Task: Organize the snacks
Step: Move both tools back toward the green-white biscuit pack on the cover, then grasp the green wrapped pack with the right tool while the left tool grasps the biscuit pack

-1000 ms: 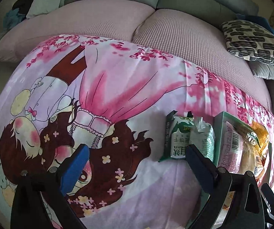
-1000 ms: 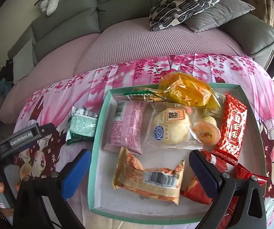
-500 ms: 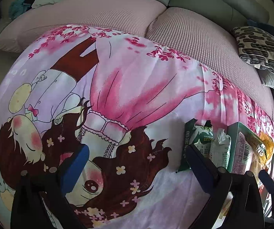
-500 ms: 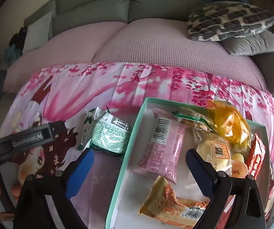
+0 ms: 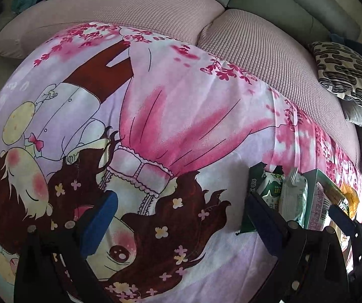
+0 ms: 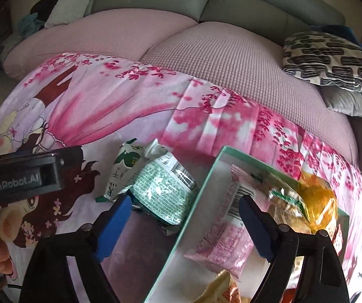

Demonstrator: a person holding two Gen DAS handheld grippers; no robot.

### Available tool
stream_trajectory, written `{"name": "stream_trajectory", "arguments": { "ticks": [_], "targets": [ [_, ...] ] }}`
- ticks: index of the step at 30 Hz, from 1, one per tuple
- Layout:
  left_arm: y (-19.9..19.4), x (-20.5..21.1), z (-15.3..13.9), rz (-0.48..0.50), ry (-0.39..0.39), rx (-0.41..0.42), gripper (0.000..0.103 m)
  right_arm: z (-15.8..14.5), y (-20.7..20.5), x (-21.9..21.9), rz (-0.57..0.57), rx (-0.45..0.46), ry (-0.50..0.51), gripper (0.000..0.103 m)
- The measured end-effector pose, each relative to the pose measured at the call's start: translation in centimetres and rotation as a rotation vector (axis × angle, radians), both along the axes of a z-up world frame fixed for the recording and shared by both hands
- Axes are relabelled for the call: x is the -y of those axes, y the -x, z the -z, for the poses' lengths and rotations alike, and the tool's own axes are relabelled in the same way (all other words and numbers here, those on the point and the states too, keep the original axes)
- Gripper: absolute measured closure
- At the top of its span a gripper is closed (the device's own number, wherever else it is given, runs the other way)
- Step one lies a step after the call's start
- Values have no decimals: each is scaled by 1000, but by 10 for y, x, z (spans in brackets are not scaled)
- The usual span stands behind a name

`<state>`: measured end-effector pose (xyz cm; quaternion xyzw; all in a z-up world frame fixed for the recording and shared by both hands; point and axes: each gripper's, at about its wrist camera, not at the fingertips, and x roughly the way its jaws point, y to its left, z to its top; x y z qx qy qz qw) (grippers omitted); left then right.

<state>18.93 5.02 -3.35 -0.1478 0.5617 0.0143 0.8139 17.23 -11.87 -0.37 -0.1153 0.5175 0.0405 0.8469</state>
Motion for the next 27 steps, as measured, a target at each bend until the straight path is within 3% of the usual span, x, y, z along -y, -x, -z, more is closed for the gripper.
{"name": "stream_trajectory", "arguments": {
  "ticks": [8,16,19,20,21,27],
  "targets": [
    [-3,2,3,12,5,-4,3,6,-22,-10,-64,-25,-27,26],
    [-5,4,6,8,35,-7,3,11,-35,-2,-33,-38,-47,38],
    [-5,2,4,2,27,-4,3,8,-35,1,-20,-23,-56,48],
    [-5,2,4,2,22,-3,3,6,-35,3,-19,-17,-72,59],
    [-5,3,4,3,21,-3,3,4,-35,4,-16,-20,-103,61],
    [-4,4,4,9,17,-6,3,8,-41,0,-8,-32,-90,61]
  ]
}}
